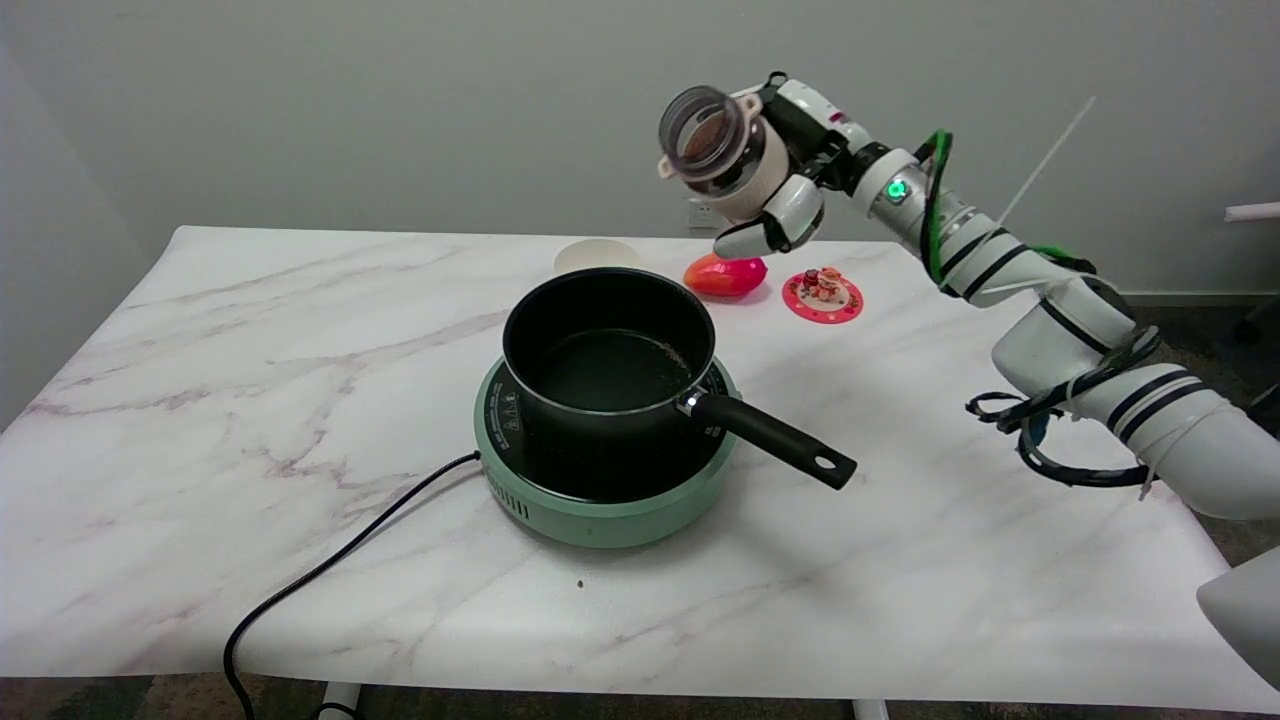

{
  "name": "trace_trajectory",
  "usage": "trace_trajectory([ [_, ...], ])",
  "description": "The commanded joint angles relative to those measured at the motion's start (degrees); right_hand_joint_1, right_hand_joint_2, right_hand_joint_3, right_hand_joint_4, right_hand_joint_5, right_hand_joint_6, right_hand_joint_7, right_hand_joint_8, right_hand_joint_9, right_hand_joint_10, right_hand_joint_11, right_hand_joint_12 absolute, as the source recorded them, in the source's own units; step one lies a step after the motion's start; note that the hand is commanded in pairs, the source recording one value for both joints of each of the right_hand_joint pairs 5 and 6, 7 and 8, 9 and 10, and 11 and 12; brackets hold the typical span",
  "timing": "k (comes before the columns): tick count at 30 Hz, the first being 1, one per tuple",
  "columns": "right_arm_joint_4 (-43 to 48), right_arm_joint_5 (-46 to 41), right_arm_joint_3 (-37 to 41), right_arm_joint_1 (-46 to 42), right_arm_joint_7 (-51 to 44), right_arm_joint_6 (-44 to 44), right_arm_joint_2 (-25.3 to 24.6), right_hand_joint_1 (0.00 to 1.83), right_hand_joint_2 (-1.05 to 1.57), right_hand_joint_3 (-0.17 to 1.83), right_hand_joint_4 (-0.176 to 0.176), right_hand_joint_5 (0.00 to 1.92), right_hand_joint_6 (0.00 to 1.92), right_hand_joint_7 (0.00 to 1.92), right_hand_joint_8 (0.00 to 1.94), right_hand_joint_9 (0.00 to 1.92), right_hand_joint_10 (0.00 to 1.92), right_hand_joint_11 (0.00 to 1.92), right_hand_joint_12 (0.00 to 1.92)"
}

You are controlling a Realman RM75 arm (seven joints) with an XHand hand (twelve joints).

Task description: Pour the contents of the bottle into the soup pot.

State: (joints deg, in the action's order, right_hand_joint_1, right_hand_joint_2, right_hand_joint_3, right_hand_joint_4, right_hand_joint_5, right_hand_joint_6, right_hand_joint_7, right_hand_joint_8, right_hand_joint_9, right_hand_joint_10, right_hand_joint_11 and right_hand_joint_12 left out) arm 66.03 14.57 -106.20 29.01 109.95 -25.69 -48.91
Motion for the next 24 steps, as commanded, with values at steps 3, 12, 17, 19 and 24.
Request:
trace_trajectory([
  [3,22.4,33.0,-4.1,-4.6,-7.5,21.4,2.3,1.57,0.83,0.78,0.0,1.92,1.92,1.92,1.92,1.3,1.3,1.09,1.09],
  [12,29.7,45.3,-2.3,-10.2,-11.6,25.0,2.4,1.57,0.84,0.79,0.0,1.92,1.92,1.92,1.92,1.31,1.31,1.11,1.11],
  [17,31.9,49.8,-1.2,-10.7,-11.6,24.8,2.4,1.55,0.85,0.79,0.0,1.92,1.92,1.92,1.92,1.31,1.31,1.11,1.11],
  [19,32.7,52.6,-1.0,-10.7,-11.6,24.5,2.4,1.55,0.85,0.79,0.0,1.92,1.92,1.92,1.92,1.31,1.31,1.11,1.11],
  [24,33.6,56.8,-1.1,-9.6,-11.6,22.9,2.4,1.54,0.85,0.78,0.0,1.92,1.92,1.92,1.92,1.31,1.31,1.12,1.12],
])
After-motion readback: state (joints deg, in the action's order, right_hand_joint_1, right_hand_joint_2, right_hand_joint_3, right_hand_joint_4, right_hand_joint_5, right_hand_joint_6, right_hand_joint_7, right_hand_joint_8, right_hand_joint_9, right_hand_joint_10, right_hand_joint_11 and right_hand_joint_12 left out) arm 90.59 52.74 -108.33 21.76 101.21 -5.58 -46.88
